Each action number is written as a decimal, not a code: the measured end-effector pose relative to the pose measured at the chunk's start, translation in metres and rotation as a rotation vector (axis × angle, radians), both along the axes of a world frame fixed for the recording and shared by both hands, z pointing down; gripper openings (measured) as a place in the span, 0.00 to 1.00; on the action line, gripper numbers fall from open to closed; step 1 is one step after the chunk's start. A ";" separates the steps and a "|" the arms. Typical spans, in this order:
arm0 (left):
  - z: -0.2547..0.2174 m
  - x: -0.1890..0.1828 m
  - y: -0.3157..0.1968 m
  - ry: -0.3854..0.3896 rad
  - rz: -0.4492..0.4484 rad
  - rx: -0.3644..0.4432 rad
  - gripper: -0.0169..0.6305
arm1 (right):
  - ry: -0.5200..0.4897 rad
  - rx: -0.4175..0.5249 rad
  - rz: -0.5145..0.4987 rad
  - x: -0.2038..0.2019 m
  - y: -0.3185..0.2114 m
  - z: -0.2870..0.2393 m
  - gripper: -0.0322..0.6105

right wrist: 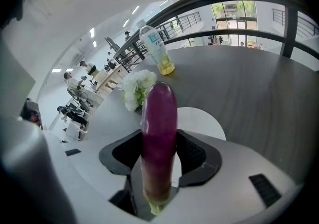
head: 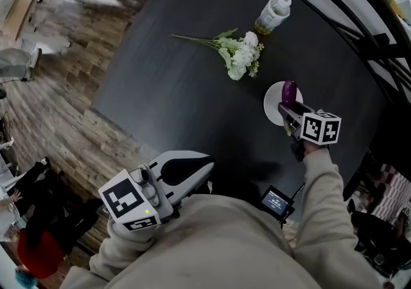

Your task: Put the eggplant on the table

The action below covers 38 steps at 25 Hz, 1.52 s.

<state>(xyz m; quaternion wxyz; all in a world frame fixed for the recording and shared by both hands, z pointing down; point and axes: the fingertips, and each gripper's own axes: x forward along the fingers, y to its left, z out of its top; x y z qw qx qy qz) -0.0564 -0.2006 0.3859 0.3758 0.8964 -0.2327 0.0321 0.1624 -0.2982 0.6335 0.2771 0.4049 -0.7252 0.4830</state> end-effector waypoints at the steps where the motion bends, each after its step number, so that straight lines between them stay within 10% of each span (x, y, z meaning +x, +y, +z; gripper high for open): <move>1: 0.001 -0.001 0.001 0.000 -0.003 -0.003 0.04 | 0.010 -0.002 0.003 0.002 0.000 0.002 0.39; 15: 0.004 -0.012 0.006 0.014 -0.033 -0.022 0.04 | 0.252 -0.007 -0.056 0.018 -0.001 0.032 0.39; 38: -0.007 -0.011 0.007 0.027 -0.014 0.004 0.04 | 0.253 0.001 -0.064 0.016 0.005 0.027 0.43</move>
